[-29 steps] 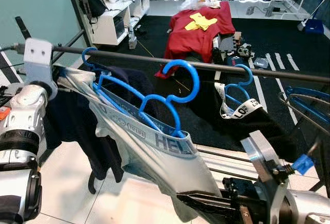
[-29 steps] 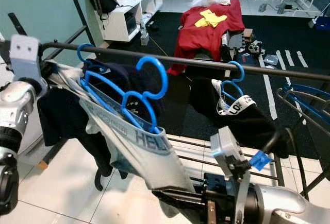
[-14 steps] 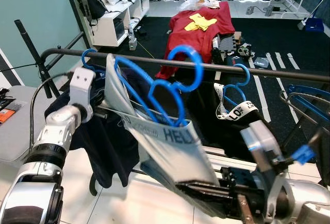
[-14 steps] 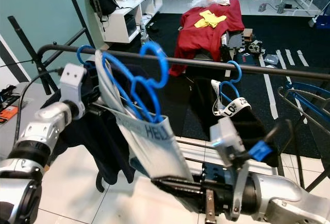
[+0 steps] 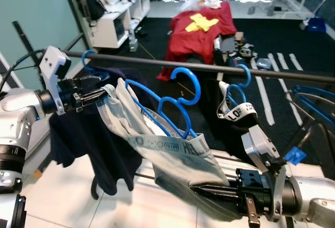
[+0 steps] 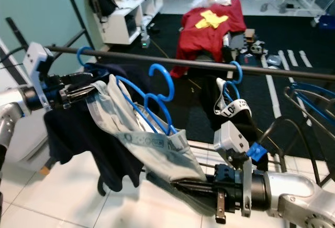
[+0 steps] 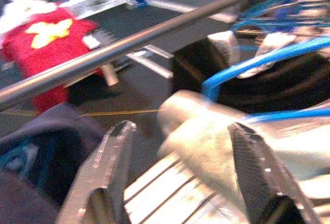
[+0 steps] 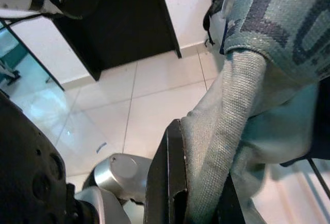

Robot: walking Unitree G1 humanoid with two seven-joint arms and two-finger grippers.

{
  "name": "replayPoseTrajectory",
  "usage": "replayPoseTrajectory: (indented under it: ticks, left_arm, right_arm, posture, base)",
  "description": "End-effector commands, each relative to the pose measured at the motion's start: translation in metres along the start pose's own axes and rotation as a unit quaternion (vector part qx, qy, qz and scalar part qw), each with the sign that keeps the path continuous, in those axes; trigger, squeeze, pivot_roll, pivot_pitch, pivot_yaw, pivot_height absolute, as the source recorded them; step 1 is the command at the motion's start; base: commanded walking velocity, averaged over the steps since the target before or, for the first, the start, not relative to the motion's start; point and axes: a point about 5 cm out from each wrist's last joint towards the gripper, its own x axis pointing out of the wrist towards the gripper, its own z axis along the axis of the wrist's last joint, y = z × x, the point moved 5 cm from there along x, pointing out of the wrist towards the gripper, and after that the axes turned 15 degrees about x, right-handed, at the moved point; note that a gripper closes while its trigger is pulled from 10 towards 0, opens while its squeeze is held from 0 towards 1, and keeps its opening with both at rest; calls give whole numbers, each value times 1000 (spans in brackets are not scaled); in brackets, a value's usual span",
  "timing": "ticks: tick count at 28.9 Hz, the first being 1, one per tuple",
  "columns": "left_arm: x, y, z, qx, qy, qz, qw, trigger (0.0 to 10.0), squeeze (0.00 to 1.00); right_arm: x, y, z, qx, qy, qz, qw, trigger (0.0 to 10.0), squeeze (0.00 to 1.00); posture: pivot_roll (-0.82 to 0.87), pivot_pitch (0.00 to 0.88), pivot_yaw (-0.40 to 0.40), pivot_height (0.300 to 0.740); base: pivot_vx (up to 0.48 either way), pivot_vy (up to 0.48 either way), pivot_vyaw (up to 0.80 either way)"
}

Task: Hang hanger

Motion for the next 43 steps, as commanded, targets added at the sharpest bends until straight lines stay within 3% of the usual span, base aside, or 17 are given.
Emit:
replayPoseTrajectory:
  ticks: [1, 2, 4, 5, 7, 8, 10, 12, 17, 22, 29, 30, 31, 32, 33, 37, 43]
  left_arm:
    - [10, -18, 33, -23, -76, -69, 994, 10000, 1000]
    - [20, -37, 50, -46, -130, -122, 983, 10000, 1000]
    - [20, -37, 50, -46, -130, -122, 983, 10000, 1000]
    - [28, -51, 61, -63, -164, -157, 972, 10000, 1000]
    - [28, -51, 61, -63, -164, -157, 972, 10000, 1000]
    - [42, -74, 51, -62, -152, -218, 962, 10000, 1000]
    - [42, -74, 51, -62, -152, -218, 962, 10000, 1000]
    - [34, -69, 32, -31, -97, -231, 968, 10000, 1000]
    - [22, -68, 37, -38, -103, -247, 963, 10000, 1000]
    - [27, -92, 52, -68, -141, -287, 945, 10000, 1000]
    - [33, -103, 48, -61, -132, -302, 942, 10000, 1000]
    - [38, -111, 46, -58, -125, -320, 937, 9686, 0]
    - [38, -111, 46, -58, -125, -320, 937, 9686, 0]
    - [40, -113, 45, -59, -122, -325, 936, 5490, 0]
    - [43, -116, 44, -57, -117, -330, 935, 0, 0]
    - [43, -118, 43, -58, -113, -336, 933, 0, 0]
    - [38, -122, 34, -39, -71, -353, 932, 0, 0]
  right_arm:
    - [6, 0, -5, -6, 24, 19, 999, 0, 0]
    - [10, 0, -7, -13, 38, 31, 999, 0, 0]
    - [10, 0, -7, -13, 38, 31, 999, 0, 0]
    - [13, -1, -7, -19, 47, 41, 998, 0, 0]
    - [13, -1, -7, -19, 47, 41, 998, 0, 0]
    - [19, -2, -2, -34, 57, 58, 996, 0, 0]
    - [19, -2, -2, -34, 57, 58, 996, 0, 0]
    - [16, -5, 3, -45, 61, 59, 995, 0, 0]
    - [12, -6, 6, -51, 62, 58, 995, 0, 0]
    - [17, -2, 9, -68, 73, 81, 992, 0, 0]
    - [20, 0, 11, -79, 80, 92, 989, 0, 0]
    - [21, 1, 14, -87, 84, 99, 988, 0, 0]
    - [21, 1, 14, -87, 84, 99, 988, 0, 0]
    - [21, 1, 15, -89, 85, 102, 987, 0, 0]
    - [22, 1, 15, -91, 85, 104, 987, 0, 0]
    - [23, 2, 16, -93, 85, 106, 986, 0, 0]
    - [24, 2, 19, -101, 84, 109, 985, 0, 0]
  posture:
    - [-109, 10, 62, 740]
    - [-109, 6, 63, 740]
    - [-109, 6, 63, 740]
    - [-113, 4, 66, 740]
    - [-113, 4, 66, 740]
    - [-121, 0, 69, 740]
    - [-121, 0, 69, 740]
    - [-122, 0, 71, 740]
    - [-115, 0, 71, 740]
    - [-117, 0, 68, 740]
    - [-123, 0, 67, 740]
    - [-122, 0, 66, 740]
    - [-122, 0, 66, 740]
    - [-122, 0, 66, 740]
    - [-122, 0, 67, 740]
    - [-122, 0, 67, 740]
    - [-123, 0, 66, 740]
  base:
    - [0, 0, 0]
    - [0, 0, 0]
    - [0, 0, 0]
    - [0, 0, 0]
    - [0, 0, 0]
    - [0, 0, 0]
    - [0, 0, 0]
    - [0, 0, 0]
    - [0, 0, 0]
    - [0, 0, 0]
    - [0, 0, 0]
    - [0, 0, 0]
    - [0, 0, 0]
    - [0, 0, 0]
    - [0, 0, 0]
    - [0, 0, 0]
    - [0, 0, 0]
